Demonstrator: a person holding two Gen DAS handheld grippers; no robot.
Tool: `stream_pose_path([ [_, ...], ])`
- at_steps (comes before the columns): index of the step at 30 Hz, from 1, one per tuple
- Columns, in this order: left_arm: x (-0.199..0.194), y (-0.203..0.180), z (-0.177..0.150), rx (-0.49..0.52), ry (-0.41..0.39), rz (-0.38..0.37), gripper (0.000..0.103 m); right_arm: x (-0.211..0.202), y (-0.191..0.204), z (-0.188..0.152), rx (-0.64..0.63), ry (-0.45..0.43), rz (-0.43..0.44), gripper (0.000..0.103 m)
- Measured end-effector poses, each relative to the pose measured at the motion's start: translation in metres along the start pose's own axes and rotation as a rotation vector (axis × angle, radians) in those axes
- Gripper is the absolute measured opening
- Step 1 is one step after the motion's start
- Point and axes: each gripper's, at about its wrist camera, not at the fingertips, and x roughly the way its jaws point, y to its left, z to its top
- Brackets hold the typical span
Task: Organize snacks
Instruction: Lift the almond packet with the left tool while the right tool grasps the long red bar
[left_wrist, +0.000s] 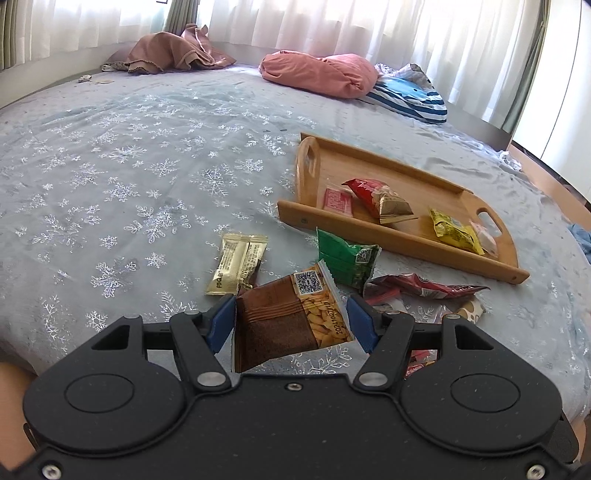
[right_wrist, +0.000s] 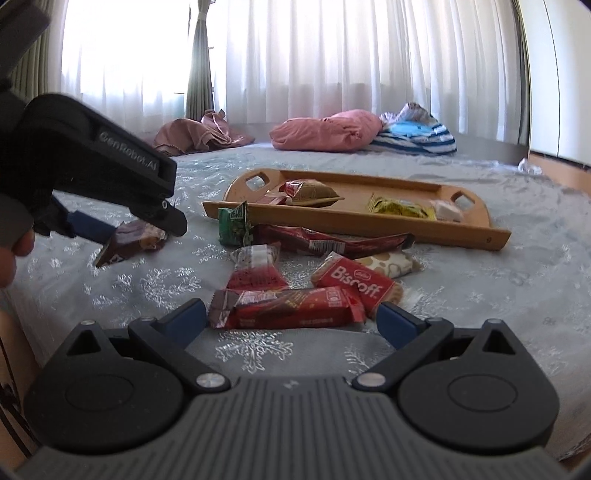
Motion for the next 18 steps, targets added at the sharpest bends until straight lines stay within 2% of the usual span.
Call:
stream_pose_path([
  [12,0.001,0.001,0.000,0.001,0.002,0.005,0.063,0.020,0.002,0.009,0.026,0.079,-0.034,0.103],
  [15,0.001,0.001,0.000,0.001,0.000,0.006,0.063,0.019,0.002,0.011,0.025,0.083,-0.028,0.095],
  [18,0.001,0.001,0.000,0.000,-0.004,0.007,0.063,0.017,0.000,0.013,0.029,0.082,-0.023,0.084],
])
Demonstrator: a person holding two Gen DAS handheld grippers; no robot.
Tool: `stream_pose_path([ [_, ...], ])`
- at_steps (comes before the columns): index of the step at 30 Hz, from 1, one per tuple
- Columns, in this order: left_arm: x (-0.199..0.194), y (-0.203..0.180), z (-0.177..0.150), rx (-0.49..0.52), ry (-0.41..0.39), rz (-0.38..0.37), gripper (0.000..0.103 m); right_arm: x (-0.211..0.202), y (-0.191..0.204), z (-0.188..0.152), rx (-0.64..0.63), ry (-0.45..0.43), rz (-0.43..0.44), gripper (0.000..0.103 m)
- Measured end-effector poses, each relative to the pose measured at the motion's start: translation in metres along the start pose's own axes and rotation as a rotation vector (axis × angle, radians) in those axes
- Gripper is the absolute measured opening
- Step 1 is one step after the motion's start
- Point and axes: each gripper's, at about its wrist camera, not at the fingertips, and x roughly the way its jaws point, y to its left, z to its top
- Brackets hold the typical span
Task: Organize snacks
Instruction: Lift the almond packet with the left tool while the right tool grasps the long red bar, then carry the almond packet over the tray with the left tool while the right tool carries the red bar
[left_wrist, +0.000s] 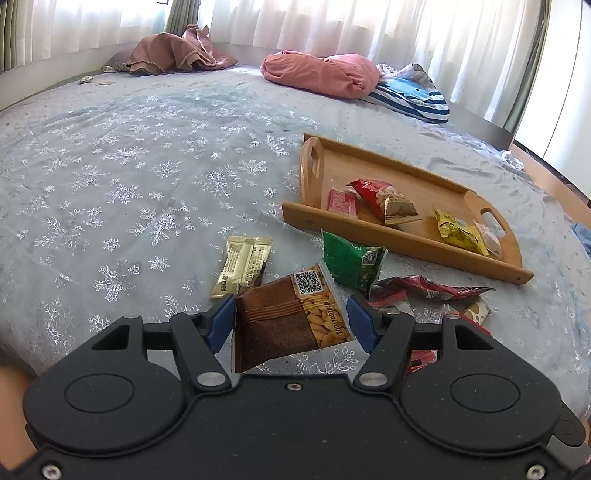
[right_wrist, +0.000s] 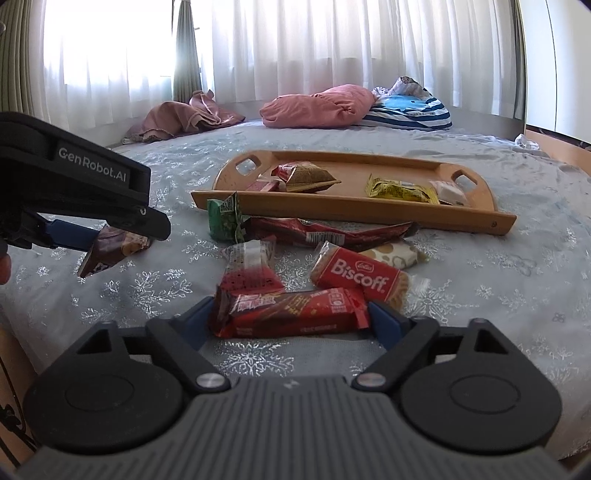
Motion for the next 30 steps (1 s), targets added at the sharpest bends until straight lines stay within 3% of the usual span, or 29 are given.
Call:
stream_pose_path([
  [5,-0.001,0.000,0.001,0.004,-0.007,0.003,0.063,-0.005,-0.004,0.001,0.002,-0.002,0.000,0.068],
  [18,-0.002,-0.006,0.014,0.036,-0.043,-0.008,0.063,-0.025,-0.017,0.008,0.001,-0.026,0.008,0.068],
  [30,0.005,-0.013,0.055,0.055,-0.065,-0.071,0.063,-0.025,-0.067,0.042,0.047,-0.093,-0.094,0.068],
])
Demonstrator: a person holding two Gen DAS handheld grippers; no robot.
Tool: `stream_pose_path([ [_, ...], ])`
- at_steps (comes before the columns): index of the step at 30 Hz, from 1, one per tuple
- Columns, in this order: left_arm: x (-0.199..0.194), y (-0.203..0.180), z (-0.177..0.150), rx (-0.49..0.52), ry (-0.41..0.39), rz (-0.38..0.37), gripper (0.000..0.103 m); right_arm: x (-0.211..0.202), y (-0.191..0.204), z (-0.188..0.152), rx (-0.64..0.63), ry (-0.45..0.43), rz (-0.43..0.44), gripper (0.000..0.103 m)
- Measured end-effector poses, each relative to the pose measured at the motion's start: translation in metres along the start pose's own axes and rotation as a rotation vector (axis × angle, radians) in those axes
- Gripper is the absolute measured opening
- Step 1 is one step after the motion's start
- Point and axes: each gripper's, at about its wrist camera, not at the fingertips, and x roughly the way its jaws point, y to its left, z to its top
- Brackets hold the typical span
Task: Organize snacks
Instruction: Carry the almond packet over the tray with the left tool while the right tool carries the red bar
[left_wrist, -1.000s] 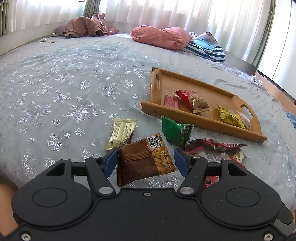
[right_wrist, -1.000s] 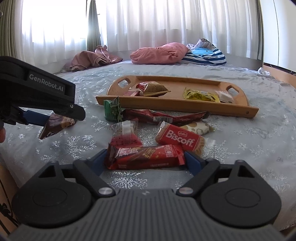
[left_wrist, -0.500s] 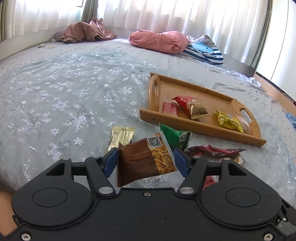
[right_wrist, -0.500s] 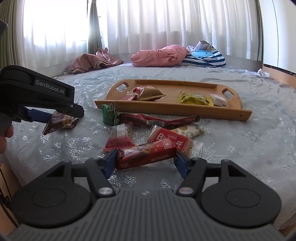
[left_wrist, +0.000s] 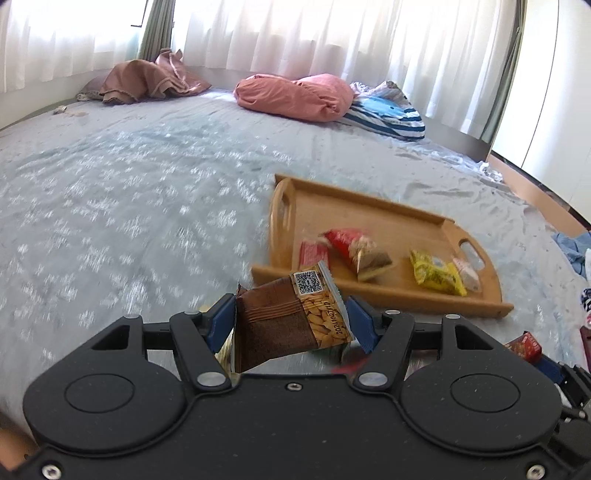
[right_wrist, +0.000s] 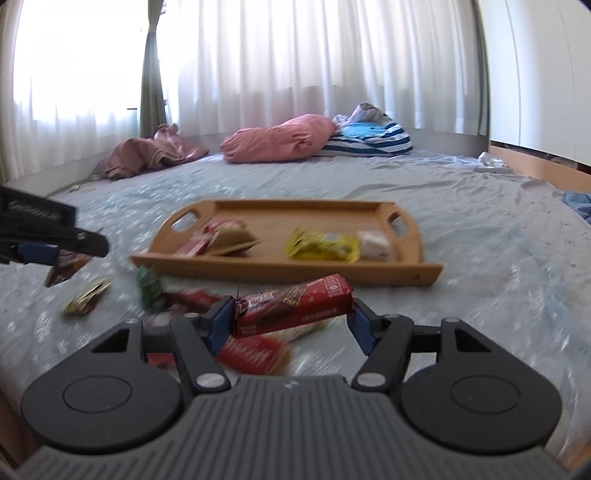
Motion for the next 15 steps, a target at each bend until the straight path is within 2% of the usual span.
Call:
stream_pose_path([
  [5,0.012,-0.005,0.029,0.009,-0.012,-0.025,0.063,0.017,-0.022,0.025,0.006,-0.014,-0.029,0.068],
  [11,0.033,-0.014,0.065,0.022,-0.029,-0.036,0.063,0.047,-0.049,0.053,0.061,0.007,-0.020,0.068],
  [15,0.060,-0.023,0.088,0.019,0.003,-0.058,0.063,0.074,-0.063,0.074,0.060,0.034,-0.025,0.068],
])
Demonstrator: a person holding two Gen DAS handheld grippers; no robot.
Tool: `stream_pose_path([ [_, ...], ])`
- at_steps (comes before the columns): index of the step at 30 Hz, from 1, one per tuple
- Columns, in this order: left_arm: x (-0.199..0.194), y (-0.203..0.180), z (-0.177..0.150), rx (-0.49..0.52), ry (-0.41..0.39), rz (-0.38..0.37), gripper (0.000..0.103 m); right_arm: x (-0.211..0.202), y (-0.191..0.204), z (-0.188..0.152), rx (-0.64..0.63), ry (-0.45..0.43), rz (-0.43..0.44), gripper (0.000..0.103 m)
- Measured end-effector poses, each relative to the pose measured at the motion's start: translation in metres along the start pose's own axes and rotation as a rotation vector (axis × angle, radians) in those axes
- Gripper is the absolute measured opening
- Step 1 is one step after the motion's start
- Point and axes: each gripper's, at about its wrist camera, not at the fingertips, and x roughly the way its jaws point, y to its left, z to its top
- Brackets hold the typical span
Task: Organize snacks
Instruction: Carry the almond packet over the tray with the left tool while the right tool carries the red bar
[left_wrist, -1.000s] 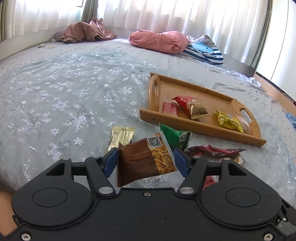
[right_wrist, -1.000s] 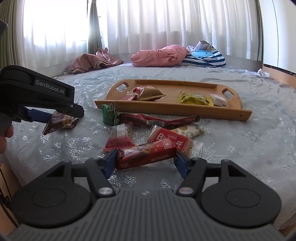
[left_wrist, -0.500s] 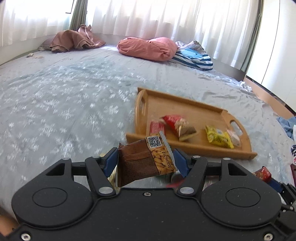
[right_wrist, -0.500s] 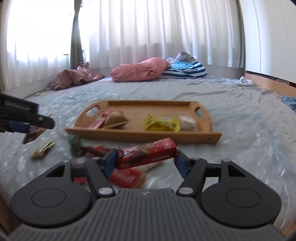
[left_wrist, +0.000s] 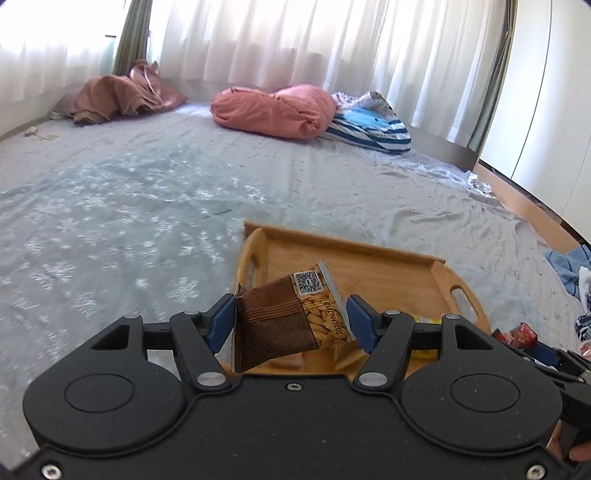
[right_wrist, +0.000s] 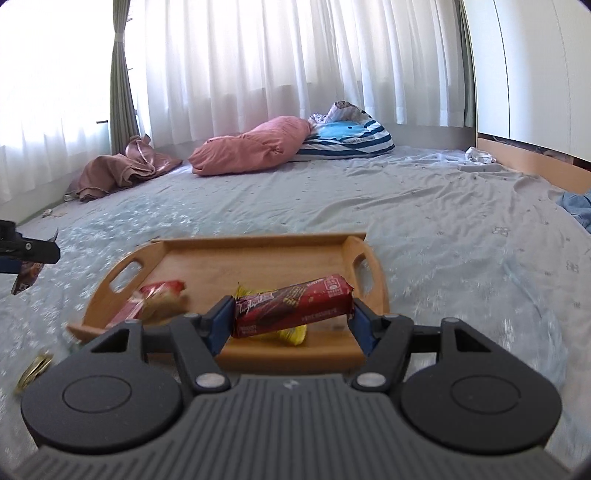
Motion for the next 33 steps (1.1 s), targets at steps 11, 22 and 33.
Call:
stream_pose_path([
  [11,0.106,-0.020,0.032,0.077,0.117,0.029,0.063,0.096,-0.030,0.045,0.096,0.203,0.070,0.068],
  [22,0.170,-0.020,0.023,0.113,0.197,0.050,0.063,0.159,-0.042,0.050,0.155,0.293,0.045,0.068],
  [33,0.188,-0.029,0.020,0.131,0.217,0.066,0.063,0.176,-0.040,0.043,0.161,0.312,0.031,0.068],
])
